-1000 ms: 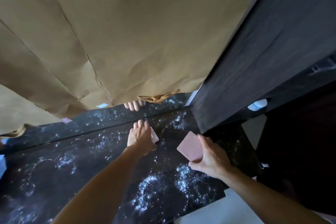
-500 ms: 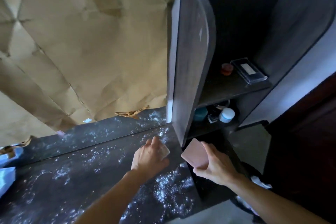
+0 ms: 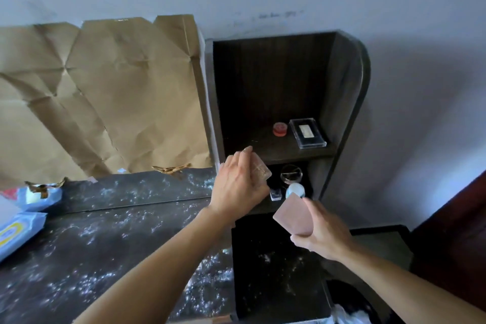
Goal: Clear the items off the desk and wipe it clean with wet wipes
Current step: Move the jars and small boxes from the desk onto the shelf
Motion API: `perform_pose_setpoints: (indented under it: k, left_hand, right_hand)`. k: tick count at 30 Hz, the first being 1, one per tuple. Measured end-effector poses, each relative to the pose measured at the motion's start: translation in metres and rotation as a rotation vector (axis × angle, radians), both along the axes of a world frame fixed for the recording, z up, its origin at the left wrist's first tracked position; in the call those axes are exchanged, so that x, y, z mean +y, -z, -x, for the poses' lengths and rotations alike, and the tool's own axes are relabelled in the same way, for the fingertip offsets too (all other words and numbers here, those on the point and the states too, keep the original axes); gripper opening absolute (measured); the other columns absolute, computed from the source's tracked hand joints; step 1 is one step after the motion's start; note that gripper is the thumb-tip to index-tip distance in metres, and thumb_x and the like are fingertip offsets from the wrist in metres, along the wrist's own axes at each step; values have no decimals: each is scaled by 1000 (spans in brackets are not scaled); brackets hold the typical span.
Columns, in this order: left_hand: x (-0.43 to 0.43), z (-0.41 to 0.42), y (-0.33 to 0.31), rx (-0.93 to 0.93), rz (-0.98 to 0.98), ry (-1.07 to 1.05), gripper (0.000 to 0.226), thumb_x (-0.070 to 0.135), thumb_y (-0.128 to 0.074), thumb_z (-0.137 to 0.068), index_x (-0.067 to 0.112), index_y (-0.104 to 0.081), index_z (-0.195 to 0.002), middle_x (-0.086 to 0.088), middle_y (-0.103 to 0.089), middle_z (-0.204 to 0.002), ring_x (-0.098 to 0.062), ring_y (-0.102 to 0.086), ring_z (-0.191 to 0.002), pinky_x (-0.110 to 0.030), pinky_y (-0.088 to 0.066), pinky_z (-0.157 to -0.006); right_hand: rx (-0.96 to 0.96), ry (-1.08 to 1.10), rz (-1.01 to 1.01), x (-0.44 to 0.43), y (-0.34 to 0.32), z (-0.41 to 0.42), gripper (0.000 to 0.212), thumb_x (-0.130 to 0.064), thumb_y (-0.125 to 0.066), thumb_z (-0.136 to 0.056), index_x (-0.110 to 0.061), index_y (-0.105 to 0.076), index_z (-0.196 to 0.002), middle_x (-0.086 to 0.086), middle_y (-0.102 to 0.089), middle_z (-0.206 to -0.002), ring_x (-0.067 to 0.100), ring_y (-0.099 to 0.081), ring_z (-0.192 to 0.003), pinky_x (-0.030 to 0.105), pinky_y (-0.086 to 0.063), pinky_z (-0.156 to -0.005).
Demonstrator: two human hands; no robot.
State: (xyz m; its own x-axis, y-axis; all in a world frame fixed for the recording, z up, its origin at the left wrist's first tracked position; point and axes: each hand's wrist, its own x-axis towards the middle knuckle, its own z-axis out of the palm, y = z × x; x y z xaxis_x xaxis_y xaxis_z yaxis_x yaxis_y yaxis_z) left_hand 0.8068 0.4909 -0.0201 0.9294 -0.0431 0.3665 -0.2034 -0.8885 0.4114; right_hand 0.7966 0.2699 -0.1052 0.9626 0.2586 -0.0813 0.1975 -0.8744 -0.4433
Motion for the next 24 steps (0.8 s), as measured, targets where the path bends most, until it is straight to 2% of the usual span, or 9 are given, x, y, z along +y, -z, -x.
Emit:
perform_pose_setpoints:
  k: [3,7,11,14,17,19,24]
  left_hand:
    - [-12,-27,-19,42,-7,-64,58,31,-66,-71,9,-44,-120,-8,-53,-111,-27,-52,-101,-35,-42,-82]
    - [-19,-55,-25,147,-144,-172,55,32,-65,-79,6,-43,-123,-15,-41,-127,-36,-52,-107,-40,-44,-85]
    - [-21,-69,-18,179,-202,-238,38,28,-53,-91,4,-45,-119,-20,-47,-121,-38,-47,-112,-42,-43,-84]
    - [-23,-73,-14,189,-192,-268,31,27,-45,-96,7,-51,-118,-18,-48,-121,-36,-44,-114,-41,-43,-85]
    - [-26,-69,-13,134,-172,-231,30,24,-44,-97,14,-57,-122,-14,-44,-125,-33,-43,-115,-40,-41,-91]
    - [-25,-58,-10,72,-186,-199,33,16,-47,-93,10,-56,-125,-15,-44,-126,-35,-44,-112,-40,-40,-93]
    - [-6,-32,8,90,-321,-71,52,-1,-50,-79,2,-46,-130,-16,-45,-128,-34,-46,-115,-35,-39,-100]
  right_hand:
    - [-85,20,-31,-17,-19,-9,98,-63,-67,-61,-27,-23,-141,-10,-38,-131,20,-56,-105,35,-51,-79]
    - [-225,20,-92,-32,-41,-21,95,-57,-72,-63,-22,-30,-140,-8,-36,-126,17,-52,-104,30,-48,-78]
    - [-289,22,-186,-38,-61,-33,97,-51,-74,-64,-23,-28,-144,-8,-37,-127,12,-46,-107,26,-42,-82]
    - [-321,3,-246,-36,-74,-44,93,-48,-75,-63,-26,-31,-141,-7,-41,-125,13,-43,-108,32,-44,-86]
    - [-388,-13,-196,-28,-89,-60,85,-53,-67,-60,-27,-41,-136,-7,-50,-121,16,-44,-109,36,-43,-88]
    - [-416,-52,-120,-18,-101,-70,84,-59,-62,-60,-27,-44,-135,-6,-54,-122,17,-45,-108,35,-41,-89]
    - [-234,-195,-21,15,-120,-91,82,-55,-68,-67,-30,-39,-139,-5,-46,-133,19,-42,-119,33,-37,-94]
